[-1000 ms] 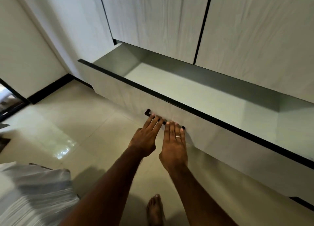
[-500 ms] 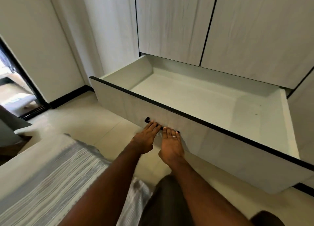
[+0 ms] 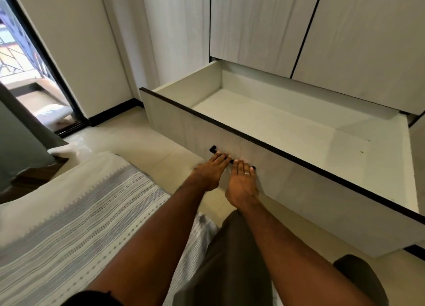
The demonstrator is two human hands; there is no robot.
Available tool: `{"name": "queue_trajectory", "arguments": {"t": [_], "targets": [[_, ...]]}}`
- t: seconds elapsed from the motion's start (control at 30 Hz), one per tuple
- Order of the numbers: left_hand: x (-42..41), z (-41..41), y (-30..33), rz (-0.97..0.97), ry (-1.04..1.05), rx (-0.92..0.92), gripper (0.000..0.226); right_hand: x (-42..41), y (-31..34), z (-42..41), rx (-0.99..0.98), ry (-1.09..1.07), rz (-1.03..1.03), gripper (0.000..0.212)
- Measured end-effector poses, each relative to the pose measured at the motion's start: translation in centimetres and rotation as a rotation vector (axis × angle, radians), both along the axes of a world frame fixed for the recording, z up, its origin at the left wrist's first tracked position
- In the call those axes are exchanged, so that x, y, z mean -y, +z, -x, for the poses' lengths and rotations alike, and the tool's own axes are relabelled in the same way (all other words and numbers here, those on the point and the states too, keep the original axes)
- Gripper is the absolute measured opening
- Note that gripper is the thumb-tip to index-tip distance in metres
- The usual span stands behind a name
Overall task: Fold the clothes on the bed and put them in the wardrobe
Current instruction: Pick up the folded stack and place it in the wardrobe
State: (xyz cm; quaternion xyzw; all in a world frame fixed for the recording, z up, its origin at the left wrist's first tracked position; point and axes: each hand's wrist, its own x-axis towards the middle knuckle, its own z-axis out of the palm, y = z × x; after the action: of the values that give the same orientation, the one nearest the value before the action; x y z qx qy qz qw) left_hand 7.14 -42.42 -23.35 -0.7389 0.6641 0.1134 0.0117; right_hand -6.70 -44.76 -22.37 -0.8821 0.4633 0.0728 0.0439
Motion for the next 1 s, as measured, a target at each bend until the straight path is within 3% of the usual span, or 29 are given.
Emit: {"name": "queue_trajectory", "arguments": {"t": [0.2, 0.37, 0.67, 0.77, 1.0], "targets": [[-5.4, -2.2, 1.7, 0.022, 0.143, -0.017, 0.076, -1.5, 1.0, -2.4, 0.024, 0.200, 0.032, 0.086], [-15.2, -5.6, 3.3, 0.081, 0.337, -0.006, 0.067, -5.9, 1.9, -7.2, 0.035, 0.394, 0.064, 0.082], [-41.4, -5.2, 3.6, 0.108, 0.825, -0.009, 0.067, -27.0, 2.2, -14.0, 0.077, 0.976, 0.038, 0.083], [-49.3, -2.7, 3.5, 0.230, 1.006, -0.060, 0.061, -34.3, 2.6, -14.3, 0.094, 1.119, -0.058, 0.077], [-64.5, 8.5, 4.1, 0.766, 1.502, -0.196, 0.036, -47.2, 0.9, -10.6, 0.128, 1.300, -0.401, 0.043]]}}
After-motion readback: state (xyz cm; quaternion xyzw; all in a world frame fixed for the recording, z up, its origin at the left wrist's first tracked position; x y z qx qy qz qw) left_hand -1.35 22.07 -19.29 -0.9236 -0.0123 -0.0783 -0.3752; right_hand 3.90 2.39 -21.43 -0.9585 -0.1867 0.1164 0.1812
